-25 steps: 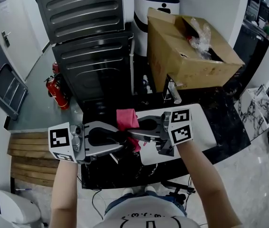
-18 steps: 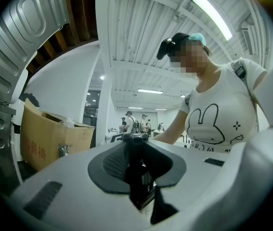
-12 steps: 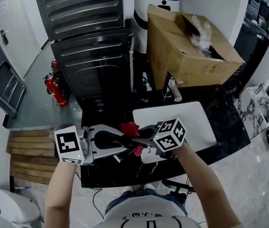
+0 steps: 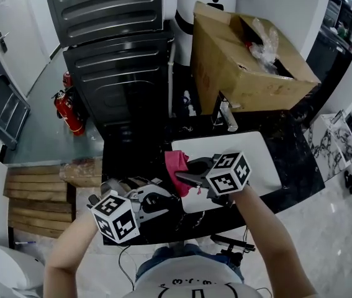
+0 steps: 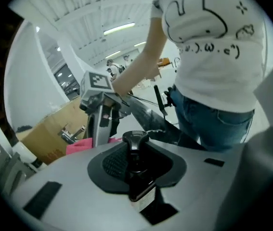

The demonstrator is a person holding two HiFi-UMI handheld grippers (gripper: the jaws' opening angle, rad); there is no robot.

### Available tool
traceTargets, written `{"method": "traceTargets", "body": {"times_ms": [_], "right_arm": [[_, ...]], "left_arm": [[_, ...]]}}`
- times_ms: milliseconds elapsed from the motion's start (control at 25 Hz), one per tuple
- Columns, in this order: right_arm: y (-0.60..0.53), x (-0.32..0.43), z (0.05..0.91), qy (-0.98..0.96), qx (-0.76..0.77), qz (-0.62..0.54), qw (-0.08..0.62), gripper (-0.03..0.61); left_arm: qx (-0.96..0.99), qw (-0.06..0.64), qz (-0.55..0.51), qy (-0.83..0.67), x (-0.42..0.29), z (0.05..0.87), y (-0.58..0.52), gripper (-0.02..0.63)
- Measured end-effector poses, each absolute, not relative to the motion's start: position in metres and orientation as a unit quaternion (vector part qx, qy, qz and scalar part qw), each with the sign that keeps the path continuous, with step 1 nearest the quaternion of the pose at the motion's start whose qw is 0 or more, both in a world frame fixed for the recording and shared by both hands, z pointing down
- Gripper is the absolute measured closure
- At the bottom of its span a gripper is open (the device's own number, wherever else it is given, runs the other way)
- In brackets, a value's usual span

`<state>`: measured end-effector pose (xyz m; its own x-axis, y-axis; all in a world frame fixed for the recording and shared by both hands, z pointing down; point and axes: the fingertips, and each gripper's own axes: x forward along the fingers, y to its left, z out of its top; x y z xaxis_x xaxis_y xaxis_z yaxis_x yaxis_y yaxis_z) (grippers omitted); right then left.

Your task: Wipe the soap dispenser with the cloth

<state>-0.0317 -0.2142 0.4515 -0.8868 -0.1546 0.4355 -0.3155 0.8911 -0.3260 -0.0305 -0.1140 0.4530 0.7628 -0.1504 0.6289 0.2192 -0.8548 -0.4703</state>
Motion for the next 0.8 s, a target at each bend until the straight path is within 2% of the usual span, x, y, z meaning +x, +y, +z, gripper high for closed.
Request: {"method": "traceTargets", "body": {"times_ms": [160,240,480,800], "right_arm": [[-0.198,-0.038,0.444,-0.959,0.068,0.156,0.228,0.526],[-0.192,-0.041,0.442,-0.959,0.038,0.129,0.25,0.526],[-0.179,-0.076,0.453,-0.934,-0.065,0.071,0.344,0.526],[-0.171,-0.096,0.469,-0.866,-0.129,0.074,0.477,0.528]], "left_arm": [[-0.847,0.39,-0.359,-0.038,-0.037,0.481,-0.102,0.518],[-0.83,0.428,-0.354,-0.053,-0.04,0.49,-0.094,0.52],[-0.836,0.428,-0.335,-0.073,-0.043,0.49,-0.091,0.52],[-0.843,0.421,-0.329,-0.066,-0.051,0.486,-0.091,0.52]]}}
